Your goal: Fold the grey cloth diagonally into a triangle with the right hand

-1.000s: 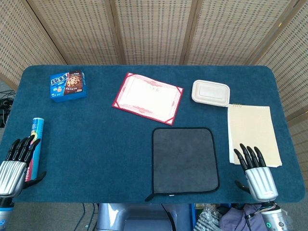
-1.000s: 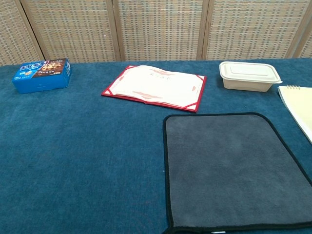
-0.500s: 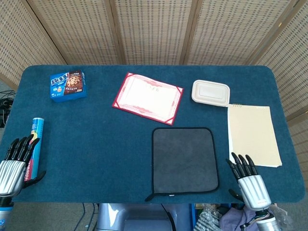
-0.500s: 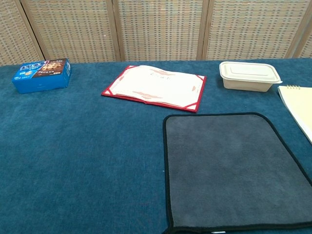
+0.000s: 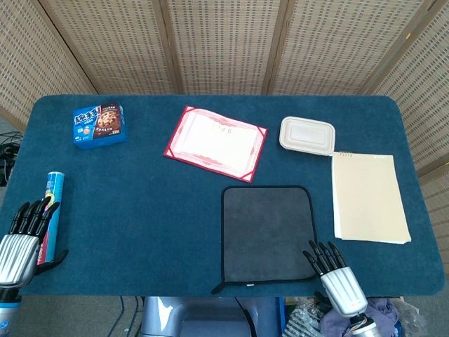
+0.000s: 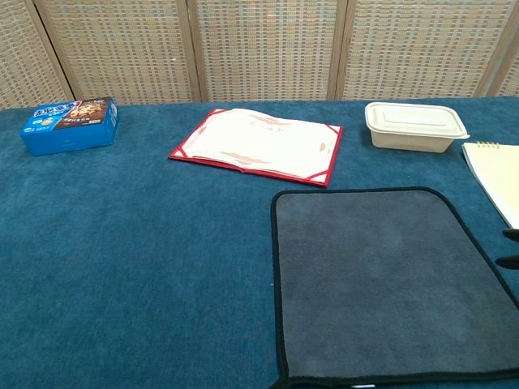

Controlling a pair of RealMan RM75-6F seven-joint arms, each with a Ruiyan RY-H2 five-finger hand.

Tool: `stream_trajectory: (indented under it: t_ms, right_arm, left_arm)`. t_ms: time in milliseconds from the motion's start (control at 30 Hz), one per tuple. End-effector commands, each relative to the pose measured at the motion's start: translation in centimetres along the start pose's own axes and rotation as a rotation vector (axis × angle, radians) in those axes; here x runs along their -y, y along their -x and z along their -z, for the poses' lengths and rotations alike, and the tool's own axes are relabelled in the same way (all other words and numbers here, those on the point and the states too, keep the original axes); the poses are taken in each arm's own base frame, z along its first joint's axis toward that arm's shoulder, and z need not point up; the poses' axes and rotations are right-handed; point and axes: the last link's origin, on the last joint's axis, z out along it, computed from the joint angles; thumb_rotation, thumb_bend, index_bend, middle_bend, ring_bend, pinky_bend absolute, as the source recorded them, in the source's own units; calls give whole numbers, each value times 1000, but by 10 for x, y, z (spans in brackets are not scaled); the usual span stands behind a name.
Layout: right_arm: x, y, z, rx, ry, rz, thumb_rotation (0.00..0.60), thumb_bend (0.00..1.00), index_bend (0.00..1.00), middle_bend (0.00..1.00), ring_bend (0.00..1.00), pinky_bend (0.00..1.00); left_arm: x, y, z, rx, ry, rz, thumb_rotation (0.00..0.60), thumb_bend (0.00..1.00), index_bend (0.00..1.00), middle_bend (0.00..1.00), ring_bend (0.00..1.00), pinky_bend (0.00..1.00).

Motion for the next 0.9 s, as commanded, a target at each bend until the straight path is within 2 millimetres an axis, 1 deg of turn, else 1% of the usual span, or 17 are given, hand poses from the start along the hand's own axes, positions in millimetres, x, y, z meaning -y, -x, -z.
stream_trajectory:
  t_ms: [33, 367, 900]
  right_arm:
    - [0, 3, -3, 6, 3, -4, 600, 101, 115, 0, 0, 0]
    - [-1, 11, -18, 23, -2, -12, 600, 100, 121, 0, 0, 0]
    - [-3, 21, -31, 50, 13, -21, 600, 101, 123, 0, 0, 0]
  left_arm:
    - [-1, 1, 0, 1, 2, -3, 600, 212, 0, 0, 0, 0]
    - [-2, 3, 0, 8, 2, -13, 600, 212, 0, 0, 0, 0]
    - [-3, 4, 0, 9, 7, -17, 600, 212, 0, 0, 0, 0]
